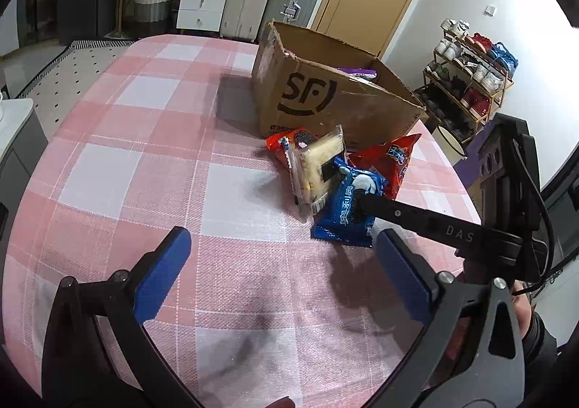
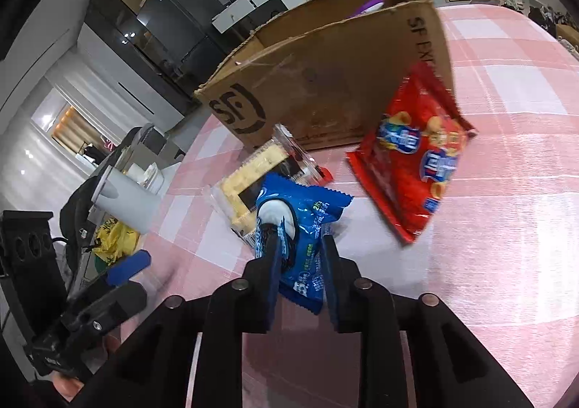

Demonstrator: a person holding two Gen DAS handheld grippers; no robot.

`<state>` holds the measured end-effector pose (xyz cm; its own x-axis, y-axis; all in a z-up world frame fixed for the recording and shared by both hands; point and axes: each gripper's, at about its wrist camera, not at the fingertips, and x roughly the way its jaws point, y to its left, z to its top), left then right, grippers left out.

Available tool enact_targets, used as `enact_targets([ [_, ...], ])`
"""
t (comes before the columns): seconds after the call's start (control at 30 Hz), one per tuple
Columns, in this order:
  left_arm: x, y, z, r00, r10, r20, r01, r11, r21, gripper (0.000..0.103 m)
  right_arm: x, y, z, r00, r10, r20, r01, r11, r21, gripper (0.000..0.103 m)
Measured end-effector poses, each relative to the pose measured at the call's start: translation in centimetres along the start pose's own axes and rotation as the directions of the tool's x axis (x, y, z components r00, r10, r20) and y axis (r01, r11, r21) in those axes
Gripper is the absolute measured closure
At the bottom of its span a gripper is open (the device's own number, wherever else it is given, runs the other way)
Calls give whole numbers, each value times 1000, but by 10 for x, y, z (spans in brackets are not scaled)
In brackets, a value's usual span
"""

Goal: Organize snacks
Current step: 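Grasp the blue Oreo pack with the right gripper, then lift the blue Oreo pack with the right gripper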

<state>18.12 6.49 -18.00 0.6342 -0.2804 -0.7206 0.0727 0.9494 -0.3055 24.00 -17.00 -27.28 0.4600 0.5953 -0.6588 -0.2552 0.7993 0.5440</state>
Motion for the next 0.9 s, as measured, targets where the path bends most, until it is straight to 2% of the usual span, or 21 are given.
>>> enact_targets([
  [0.07, -1, 2, 0, 1000, 2, 3, -2, 1000, -1, 1, 5, 3, 2, 1000, -8, -8, 8, 1000, 4, 62],
  [0.17, -3, 5, 1, 1000, 5, 8, -5, 1000, -8, 1, 13, 9, 5, 1000, -23, -20, 23, 1000, -1, 55],
  [0.33, -3, 9, 2, 1000, 12, 7, -12, 1000, -18, 1, 26, 24, 5, 997, -68, -29, 67, 997, -50, 55],
  [0.47, -4, 12, 3, 1000, 20, 10, -19, 1000, -21, 1, 26, 23, 4, 998, -47, -34, 46, 998, -47, 61],
  [0.9, 5, 2, 11, 999, 31, -11, -31, 999, -12, 1, -14, 4, -6, 999, -1, 35, 2, 1000, -11, 62],
])
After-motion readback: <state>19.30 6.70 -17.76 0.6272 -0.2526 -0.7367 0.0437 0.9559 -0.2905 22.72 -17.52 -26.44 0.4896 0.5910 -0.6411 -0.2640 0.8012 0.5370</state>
